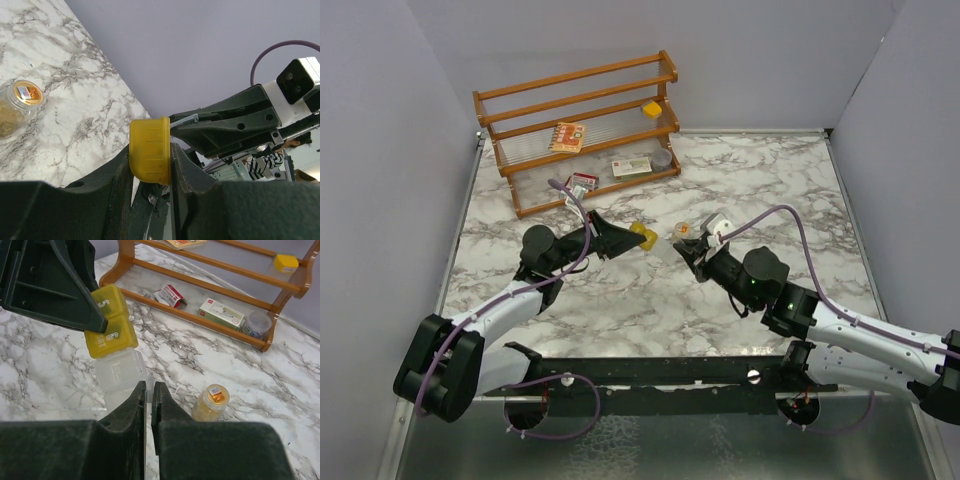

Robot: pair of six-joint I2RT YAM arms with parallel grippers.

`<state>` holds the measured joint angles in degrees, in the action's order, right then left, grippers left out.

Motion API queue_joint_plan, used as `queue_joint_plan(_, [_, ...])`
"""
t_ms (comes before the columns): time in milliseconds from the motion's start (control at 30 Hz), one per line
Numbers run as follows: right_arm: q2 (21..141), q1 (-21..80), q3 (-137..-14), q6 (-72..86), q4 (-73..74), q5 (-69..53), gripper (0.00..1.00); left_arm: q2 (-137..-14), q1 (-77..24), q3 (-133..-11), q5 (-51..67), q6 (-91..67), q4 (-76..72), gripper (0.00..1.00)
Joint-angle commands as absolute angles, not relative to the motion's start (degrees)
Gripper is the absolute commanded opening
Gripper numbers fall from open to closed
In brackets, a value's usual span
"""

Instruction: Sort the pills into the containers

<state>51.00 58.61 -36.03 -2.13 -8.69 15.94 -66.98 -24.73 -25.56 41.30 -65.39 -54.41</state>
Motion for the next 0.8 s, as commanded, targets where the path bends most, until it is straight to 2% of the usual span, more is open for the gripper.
queue_joint_plan(0, [51.1,59.0,-36.5,-0.5,-10.7,13.6,0.01,-66.6,-25.0,-24.8,41.9,-64.4,-56.1,0.10])
queue_joint_plan(67, [50.8,59.0,-36.6,0.2,-10.4,12.2,0.01,-66.6,-24.9,-24.3,41.5,-63.7,-56.1,0.17])
queue_joint_plan(133, [50.7,58.9,-36.7,0.8,-10.2,11.1,0.01,-66.2,-24.9,-23.6,40.8,-62.6,-56.1,0.32])
queue_joint_plan(200, [50.8,59.0,-37.3,1.5,-8.9,10.4,0.01,-65.4,-24.9,-22.7,39.9,-61.3,-56.1,0.55])
queue_joint_plan(267, [50.8,59.0,-38.0,2.2,-7.2,10.7,0.01,-64.1,-25.0,-22.0,39.2,-59.9,-56.1,0.91])
queue_joint_plan(300, [51.0,59.0,-38.3,2.5,-6.7,11.1,0.01,-63.3,-24.9,-21.5,38.5,-59.4,-56.1,0.98])
queue_joint_plan(567, [52.3,58.9,-38.6,4.8,-4.6,14.7,0.01,-56.3,-24.0,-17.6,31.6,-56.6,-52.8,0.99])
queue_joint_plan(767, [60.3,58.9,-39.6,7.7,-2.5,17.4,0.01,-47.2,-23.8,-16.3,24.5,-48.6,-38.4,0.99])
